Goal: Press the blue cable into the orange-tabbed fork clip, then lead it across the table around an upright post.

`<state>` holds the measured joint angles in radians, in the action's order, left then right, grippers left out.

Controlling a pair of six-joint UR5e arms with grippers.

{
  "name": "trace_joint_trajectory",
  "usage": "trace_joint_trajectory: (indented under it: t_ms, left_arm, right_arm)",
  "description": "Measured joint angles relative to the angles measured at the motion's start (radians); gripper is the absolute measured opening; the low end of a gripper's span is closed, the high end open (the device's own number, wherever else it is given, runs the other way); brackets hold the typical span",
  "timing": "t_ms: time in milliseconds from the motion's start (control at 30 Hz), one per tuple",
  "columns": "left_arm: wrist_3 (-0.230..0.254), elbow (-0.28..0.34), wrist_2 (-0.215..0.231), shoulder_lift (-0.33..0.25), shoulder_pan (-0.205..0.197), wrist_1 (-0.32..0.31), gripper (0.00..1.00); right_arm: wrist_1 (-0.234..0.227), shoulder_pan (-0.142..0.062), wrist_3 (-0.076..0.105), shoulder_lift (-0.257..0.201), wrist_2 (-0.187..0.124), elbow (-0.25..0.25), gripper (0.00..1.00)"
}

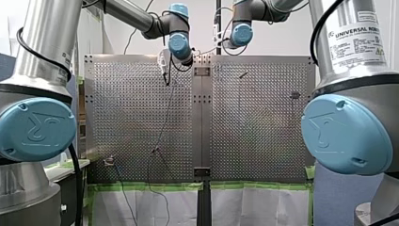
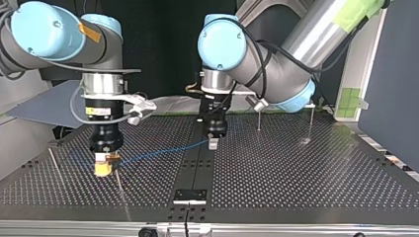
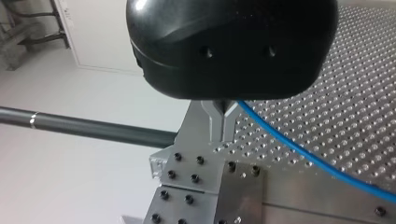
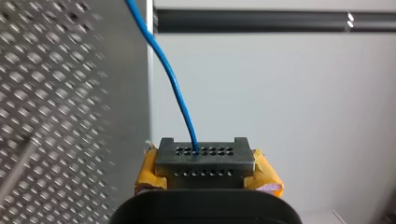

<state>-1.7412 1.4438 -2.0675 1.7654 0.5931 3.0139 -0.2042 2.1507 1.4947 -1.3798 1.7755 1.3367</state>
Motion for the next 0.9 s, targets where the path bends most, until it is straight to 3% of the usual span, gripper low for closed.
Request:
trace_joint_trajectory:
  t_ms: [167, 433, 900]
  left_arm:
    - [0.001, -0.043, 0.008, 0.034, 0.017, 0.033, 0.0]
    - [0.0, -0.114, 0.014, 0.086, 0.05, 0.08, 0.0]
    - [-0.016, -0.264, 0.001, 0.192, 0.096, 0.215, 0.0]
  right_arm:
    - [0.023, -0.046, 0.015, -0.05, -0.007, 0.0, 0.0]
    - [0.042, -0.122, 0.022, -0.108, -0.015, 0.002, 0.0]
    - [0.03, -0.165, 0.039, -0.077, -0.021, 0.09, 0.0]
